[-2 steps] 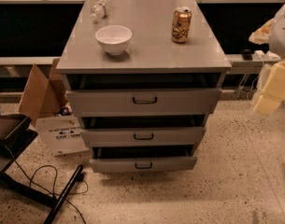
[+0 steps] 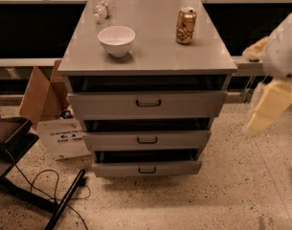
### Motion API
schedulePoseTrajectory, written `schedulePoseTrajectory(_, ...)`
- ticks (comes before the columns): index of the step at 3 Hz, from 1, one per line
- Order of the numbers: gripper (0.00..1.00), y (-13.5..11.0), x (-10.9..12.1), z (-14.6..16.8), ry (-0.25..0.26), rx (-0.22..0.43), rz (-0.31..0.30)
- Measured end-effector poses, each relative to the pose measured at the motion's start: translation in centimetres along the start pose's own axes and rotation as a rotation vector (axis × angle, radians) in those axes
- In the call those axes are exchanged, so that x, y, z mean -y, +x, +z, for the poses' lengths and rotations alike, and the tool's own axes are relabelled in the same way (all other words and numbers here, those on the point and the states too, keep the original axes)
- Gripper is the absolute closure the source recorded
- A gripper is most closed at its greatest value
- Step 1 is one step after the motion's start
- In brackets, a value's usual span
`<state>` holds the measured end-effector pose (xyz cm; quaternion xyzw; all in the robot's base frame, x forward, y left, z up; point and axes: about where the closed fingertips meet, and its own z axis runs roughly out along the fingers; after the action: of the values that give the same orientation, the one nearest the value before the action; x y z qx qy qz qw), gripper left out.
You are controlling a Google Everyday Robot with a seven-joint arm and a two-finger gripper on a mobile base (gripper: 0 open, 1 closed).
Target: Open middle drawer
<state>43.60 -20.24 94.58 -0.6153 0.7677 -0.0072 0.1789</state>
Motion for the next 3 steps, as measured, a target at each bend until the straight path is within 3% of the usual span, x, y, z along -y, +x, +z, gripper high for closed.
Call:
schedulePoseTrajectory(1,0.0,-0.7,-2.5,8.4,-0.02,0.062,-0.011)
schedulePoseTrajectory(2,0.0,-1.1,-3.8,15.8,-0.019,0.039,-0.011)
schedulePoseTrajectory(3,0.0,-1.4,-3.3,23.4,-0.009,0.028,0.01)
